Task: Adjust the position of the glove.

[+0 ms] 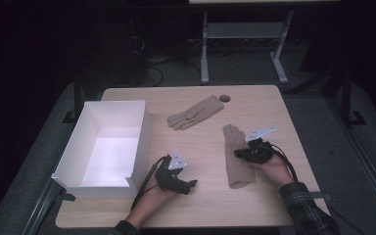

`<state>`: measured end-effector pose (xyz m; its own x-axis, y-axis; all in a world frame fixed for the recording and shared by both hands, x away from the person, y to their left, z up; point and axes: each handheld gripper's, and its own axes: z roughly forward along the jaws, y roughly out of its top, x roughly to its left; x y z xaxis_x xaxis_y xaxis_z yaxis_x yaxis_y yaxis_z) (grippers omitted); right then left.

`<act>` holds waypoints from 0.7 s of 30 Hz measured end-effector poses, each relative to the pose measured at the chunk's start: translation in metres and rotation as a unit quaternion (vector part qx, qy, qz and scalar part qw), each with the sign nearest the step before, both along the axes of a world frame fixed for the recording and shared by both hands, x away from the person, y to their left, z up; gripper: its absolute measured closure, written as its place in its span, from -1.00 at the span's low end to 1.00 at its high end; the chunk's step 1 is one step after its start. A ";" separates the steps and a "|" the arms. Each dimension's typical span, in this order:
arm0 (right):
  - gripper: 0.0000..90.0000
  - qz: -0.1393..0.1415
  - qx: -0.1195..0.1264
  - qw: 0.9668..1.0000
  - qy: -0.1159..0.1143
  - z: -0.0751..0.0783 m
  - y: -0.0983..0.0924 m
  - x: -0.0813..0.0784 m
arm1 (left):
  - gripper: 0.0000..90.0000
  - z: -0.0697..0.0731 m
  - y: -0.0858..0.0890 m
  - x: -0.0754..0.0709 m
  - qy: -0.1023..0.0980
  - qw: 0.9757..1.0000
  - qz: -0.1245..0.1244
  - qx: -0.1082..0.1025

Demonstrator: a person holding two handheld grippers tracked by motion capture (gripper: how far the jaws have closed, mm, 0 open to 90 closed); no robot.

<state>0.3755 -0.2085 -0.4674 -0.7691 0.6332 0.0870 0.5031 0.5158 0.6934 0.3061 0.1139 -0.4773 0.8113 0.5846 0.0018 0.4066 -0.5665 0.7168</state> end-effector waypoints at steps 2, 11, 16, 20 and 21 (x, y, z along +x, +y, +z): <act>1.00 -0.001 0.006 1.000 0.007 -0.001 0.001 -0.001 | -0.70 0.000 0.000 0.000 0.000 1.000 0.000 0.001; 1.00 0.005 0.000 1.000 0.014 -0.001 0.001 -0.011 | -0.70 0.000 0.000 0.000 -0.001 1.000 0.000 -0.001; 1.00 0.010 -0.004 1.000 0.017 0.000 -0.004 -0.021 | -0.70 0.000 0.000 0.000 -0.001 1.000 0.000 -0.002; 1.00 0.010 -0.005 1.000 0.019 0.000 -0.007 -0.029 | -0.70 0.000 0.000 0.000 -0.001 1.000 0.001 -0.002; 1.00 0.011 -0.005 1.000 0.020 0.000 -0.007 -0.030 | -0.70 0.000 0.000 0.000 -0.001 1.000 0.001 -0.002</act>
<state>0.3453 -0.2156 -0.4671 -0.7785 0.6177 0.1112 0.5185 0.5332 0.6684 0.3060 0.1137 -0.4776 0.8106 0.5857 0.0015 0.4058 -0.5634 0.7197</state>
